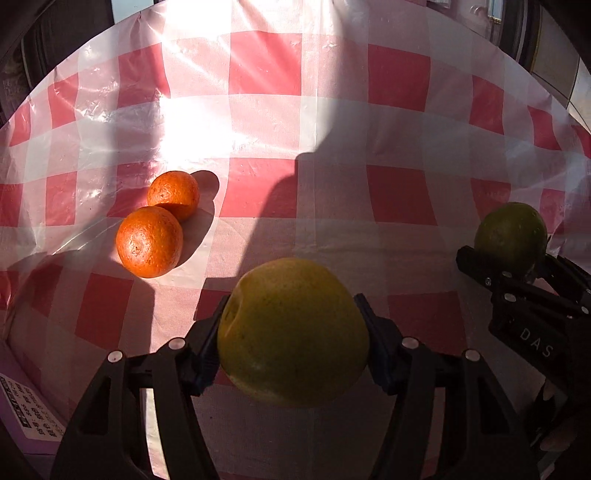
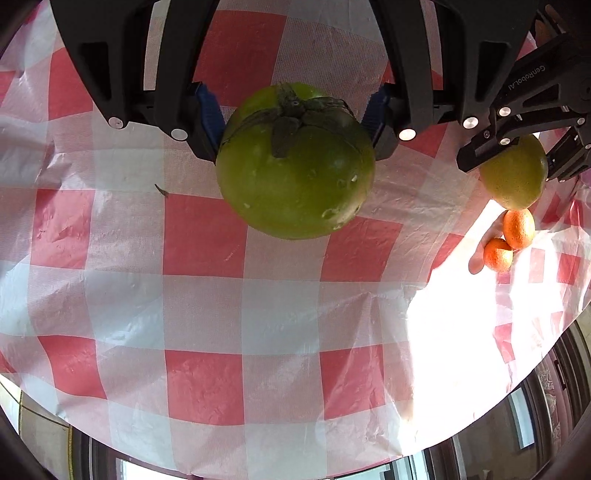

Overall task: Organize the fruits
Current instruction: 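Carry both fruits over the white box and release them inside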

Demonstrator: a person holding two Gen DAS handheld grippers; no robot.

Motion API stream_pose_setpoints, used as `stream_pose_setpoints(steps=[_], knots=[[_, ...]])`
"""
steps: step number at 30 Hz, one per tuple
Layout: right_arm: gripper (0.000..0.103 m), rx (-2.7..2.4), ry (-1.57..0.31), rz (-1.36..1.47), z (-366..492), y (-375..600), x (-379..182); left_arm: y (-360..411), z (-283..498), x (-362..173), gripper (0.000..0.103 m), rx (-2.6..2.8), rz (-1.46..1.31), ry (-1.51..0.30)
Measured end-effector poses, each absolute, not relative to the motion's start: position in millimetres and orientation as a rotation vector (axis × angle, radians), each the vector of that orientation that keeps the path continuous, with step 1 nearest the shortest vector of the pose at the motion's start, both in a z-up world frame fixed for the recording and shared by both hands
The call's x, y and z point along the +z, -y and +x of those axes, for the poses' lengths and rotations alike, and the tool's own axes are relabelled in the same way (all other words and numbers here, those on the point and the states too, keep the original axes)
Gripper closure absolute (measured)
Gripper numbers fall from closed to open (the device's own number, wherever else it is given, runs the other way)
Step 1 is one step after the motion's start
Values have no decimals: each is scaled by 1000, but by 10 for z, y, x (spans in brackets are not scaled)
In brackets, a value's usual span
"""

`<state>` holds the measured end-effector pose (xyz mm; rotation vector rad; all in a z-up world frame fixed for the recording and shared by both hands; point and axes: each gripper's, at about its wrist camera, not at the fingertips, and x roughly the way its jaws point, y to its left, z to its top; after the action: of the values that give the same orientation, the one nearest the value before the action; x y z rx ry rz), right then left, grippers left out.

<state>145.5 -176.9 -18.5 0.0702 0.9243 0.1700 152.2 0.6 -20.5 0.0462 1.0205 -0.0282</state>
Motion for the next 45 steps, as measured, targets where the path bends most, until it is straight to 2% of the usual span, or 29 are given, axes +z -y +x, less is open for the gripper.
stream_pose_setpoints(steps=[5,17,25,32,39,45], knots=[[45,161,-942,105,1387,1795,-166,-26,1314,-215,39,-55,54,-1048],[45,146,-1047,134,420,1627,-111,-107,618,-244,39,-143,63,-1129],[45,138,-1052,104,-66,1464,151,18,-20,212,39,-220,53,-1141],[45,75,-1004,126,-293,1398,488,12,-196,684,39,-350,81,-1046],[45,62,-912,155,-483,1197,961,-374,-314,1214,39,-373,40,-935],[45,135,-851,154,-549,689,1285,-1034,-409,1514,39,-318,-41,-870]])
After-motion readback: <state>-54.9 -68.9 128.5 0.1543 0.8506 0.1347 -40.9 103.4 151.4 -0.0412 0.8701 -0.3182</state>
